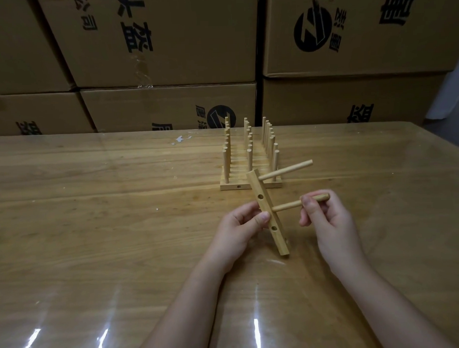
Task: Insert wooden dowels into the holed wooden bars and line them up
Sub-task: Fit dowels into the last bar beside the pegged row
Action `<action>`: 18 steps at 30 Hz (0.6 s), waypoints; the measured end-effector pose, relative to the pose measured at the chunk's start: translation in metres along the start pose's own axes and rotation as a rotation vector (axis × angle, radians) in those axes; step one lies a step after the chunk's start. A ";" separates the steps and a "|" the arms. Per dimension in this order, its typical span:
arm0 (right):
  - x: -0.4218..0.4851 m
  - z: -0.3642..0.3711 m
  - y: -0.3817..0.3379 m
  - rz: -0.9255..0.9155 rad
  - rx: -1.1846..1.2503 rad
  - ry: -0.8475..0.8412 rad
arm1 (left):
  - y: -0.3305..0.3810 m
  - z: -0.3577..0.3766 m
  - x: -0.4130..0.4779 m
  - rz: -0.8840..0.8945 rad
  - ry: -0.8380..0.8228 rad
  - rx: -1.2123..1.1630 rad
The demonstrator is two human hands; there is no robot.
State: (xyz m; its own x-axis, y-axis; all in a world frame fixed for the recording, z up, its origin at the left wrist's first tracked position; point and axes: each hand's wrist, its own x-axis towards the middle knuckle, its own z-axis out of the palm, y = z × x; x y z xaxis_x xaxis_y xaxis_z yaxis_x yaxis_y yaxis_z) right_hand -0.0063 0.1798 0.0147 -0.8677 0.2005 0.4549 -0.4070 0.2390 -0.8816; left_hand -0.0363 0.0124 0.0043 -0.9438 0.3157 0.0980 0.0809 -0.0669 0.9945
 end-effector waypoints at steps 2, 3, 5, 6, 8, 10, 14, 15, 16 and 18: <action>0.000 0.001 0.001 -0.002 -0.007 0.012 | 0.000 0.000 0.000 0.007 0.003 0.006; -0.001 0.001 0.001 -0.001 -0.010 0.015 | 0.000 0.000 0.000 0.011 0.002 0.010; -0.001 0.002 0.002 -0.007 -0.013 0.015 | 0.000 -0.001 0.000 0.016 -0.001 0.024; -0.001 0.002 0.001 -0.013 -0.015 0.013 | -0.001 -0.001 0.000 0.017 -0.002 0.035; -0.001 0.002 0.003 -0.024 -0.015 0.019 | -0.001 -0.001 0.000 0.016 0.000 0.060; -0.002 0.005 0.003 -0.017 0.021 0.030 | 0.000 0.000 0.001 0.012 0.002 0.083; -0.003 0.007 0.006 0.066 0.183 -0.003 | 0.001 0.000 0.001 -0.011 0.001 0.083; -0.002 0.006 0.008 0.091 0.200 0.006 | 0.001 -0.001 0.001 -0.014 0.011 0.069; -0.001 0.004 0.010 0.109 0.202 0.030 | 0.001 -0.001 0.002 -0.016 0.024 0.046; 0.001 0.001 0.014 0.105 0.129 0.076 | 0.001 -0.001 0.003 -0.031 0.047 -0.025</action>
State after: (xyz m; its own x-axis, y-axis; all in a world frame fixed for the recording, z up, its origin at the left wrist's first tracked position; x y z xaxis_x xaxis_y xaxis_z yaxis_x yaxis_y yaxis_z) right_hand -0.0131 0.1823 0.0022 -0.8851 0.2905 0.3636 -0.3528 0.0904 -0.9313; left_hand -0.0394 0.0119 0.0055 -0.9598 0.2731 0.0650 0.0443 -0.0812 0.9957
